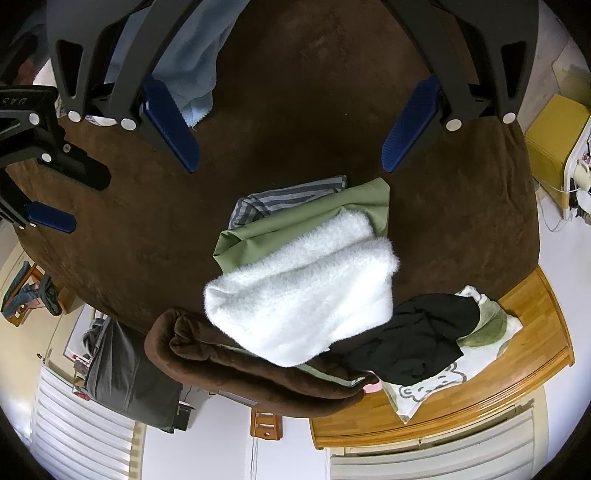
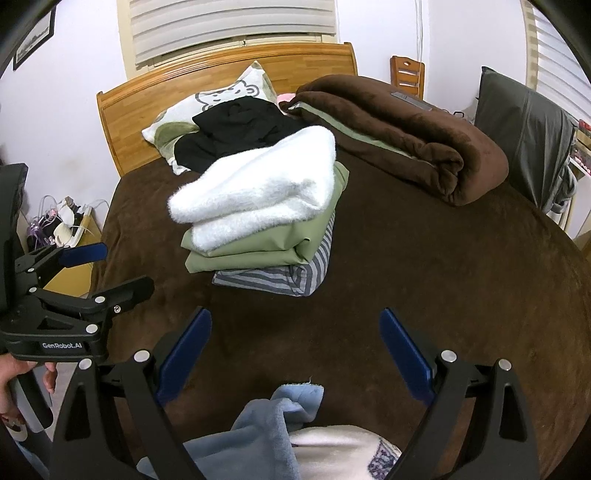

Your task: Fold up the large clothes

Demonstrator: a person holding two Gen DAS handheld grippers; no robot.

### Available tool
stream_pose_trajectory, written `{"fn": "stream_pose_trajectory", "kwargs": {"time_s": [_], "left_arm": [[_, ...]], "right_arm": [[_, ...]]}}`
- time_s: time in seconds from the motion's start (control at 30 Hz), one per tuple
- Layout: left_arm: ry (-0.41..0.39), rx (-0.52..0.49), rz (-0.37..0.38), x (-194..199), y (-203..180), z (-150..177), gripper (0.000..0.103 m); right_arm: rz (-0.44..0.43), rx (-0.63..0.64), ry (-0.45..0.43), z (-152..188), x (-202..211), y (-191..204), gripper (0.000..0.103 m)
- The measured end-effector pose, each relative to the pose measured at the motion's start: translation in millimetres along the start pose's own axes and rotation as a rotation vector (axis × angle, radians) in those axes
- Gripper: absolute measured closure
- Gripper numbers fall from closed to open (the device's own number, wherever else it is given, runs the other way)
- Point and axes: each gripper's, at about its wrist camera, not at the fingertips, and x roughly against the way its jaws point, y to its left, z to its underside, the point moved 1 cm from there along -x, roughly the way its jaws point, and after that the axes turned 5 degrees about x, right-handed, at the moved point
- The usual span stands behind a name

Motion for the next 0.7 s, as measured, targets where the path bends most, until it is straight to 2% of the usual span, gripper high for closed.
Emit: {"fn": "stream_pose_trajectory", "kwargs": {"time_s": [0.7], "left_arm": [[-0.011, -0.006, -0.011, -7, 6, -4, 0.007]], "right_arm": [[-0.004, 0.016, 0.033, 2, -12, 5, 0.012]]}}
